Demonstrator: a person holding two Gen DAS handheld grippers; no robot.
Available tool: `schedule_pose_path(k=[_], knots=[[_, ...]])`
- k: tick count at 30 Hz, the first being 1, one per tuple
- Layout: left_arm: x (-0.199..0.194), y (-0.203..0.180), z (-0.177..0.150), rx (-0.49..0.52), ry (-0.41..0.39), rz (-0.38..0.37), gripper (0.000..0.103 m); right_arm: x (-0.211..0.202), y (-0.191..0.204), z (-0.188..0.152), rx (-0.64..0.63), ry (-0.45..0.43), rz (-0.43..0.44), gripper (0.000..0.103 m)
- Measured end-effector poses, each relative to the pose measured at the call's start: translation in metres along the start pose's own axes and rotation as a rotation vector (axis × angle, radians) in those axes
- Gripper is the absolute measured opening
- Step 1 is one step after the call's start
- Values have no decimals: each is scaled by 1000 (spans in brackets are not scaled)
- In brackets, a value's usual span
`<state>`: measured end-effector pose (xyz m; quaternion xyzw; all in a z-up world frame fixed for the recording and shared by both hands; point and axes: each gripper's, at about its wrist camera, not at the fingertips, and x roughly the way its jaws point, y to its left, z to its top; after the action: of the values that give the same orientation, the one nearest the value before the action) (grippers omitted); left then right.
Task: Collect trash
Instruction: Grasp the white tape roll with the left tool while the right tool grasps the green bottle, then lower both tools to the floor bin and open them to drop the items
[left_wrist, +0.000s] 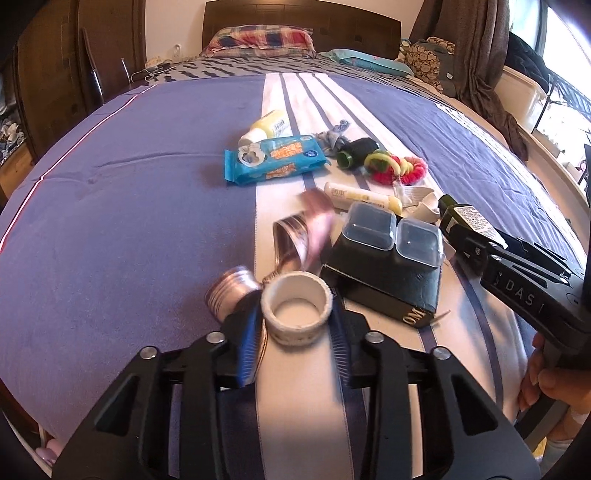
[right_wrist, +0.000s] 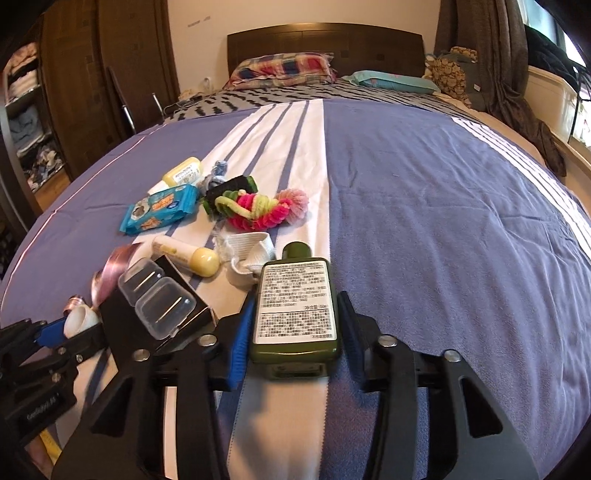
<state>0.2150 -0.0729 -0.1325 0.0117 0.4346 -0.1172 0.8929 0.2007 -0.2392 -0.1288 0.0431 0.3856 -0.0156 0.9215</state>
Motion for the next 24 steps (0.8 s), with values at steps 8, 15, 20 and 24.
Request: schedule_pose_path(k=[8, 15, 20, 24], knots=[[-31, 0, -28, 13, -11, -17, 32, -35, -7, -28, 14, -7, -18, 43], [-51, -5, -56, 42, -12, -46, 32, -66, -6, -57, 18, 1, -26, 43], [-81, -8, -74, 39, -57, -57, 31, -97, 0, -79, 15, -21, 6, 43], [-111, -14, -88, 48, -93, -76, 31, -132, 7, -99, 1, -55, 29, 43]])
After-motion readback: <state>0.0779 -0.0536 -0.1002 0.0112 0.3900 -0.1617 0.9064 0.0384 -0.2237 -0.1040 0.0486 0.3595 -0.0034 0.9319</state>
